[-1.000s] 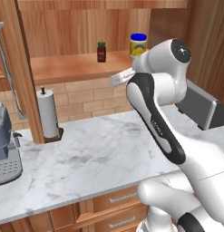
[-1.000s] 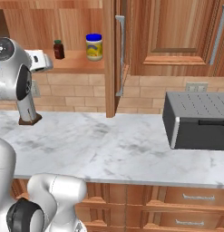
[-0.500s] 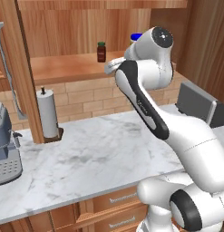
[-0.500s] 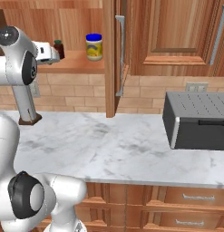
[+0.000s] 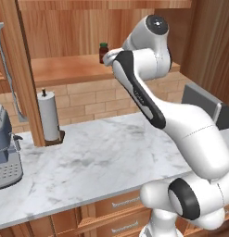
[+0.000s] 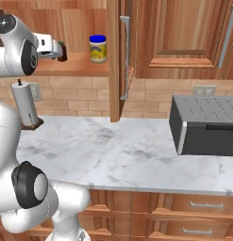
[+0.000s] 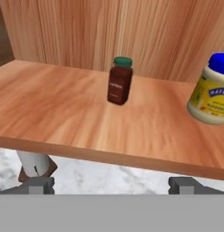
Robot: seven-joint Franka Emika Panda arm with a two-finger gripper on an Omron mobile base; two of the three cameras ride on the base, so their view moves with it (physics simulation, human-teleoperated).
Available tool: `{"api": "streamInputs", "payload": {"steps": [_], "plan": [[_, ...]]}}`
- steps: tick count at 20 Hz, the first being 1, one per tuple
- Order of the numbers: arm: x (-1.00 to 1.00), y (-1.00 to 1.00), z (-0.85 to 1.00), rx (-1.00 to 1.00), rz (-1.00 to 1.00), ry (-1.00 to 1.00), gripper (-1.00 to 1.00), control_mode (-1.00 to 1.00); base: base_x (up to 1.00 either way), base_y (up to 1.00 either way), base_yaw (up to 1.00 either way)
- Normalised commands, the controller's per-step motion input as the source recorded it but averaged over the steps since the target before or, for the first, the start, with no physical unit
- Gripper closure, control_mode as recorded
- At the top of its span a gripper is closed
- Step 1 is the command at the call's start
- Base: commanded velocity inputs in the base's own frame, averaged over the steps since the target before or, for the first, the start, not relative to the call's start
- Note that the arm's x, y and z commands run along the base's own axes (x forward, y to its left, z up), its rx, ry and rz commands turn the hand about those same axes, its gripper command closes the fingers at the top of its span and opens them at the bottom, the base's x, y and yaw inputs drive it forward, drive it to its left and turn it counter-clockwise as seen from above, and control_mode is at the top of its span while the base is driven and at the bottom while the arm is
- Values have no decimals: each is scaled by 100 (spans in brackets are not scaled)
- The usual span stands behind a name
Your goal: Collect the paprika, mayonnaise, and shaker from the cabinet and place them next to the stove.
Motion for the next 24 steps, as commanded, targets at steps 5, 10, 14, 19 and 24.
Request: {"api": "streamInputs", "payload": {"steps": [5,10,14,19,24], "plan": [[15,1,0,0,0,0,-100,-100,0,0,0],[29,9,0,0,0,0,-100,-100,0,0,0],[26,9,1,0,-2,0,-100,-100,0,0,0],[22,13,7,0,-9,0,-100,-100,0,0,0],[24,11,1,0,-13,0,-100,-100,0,0,0]]}}
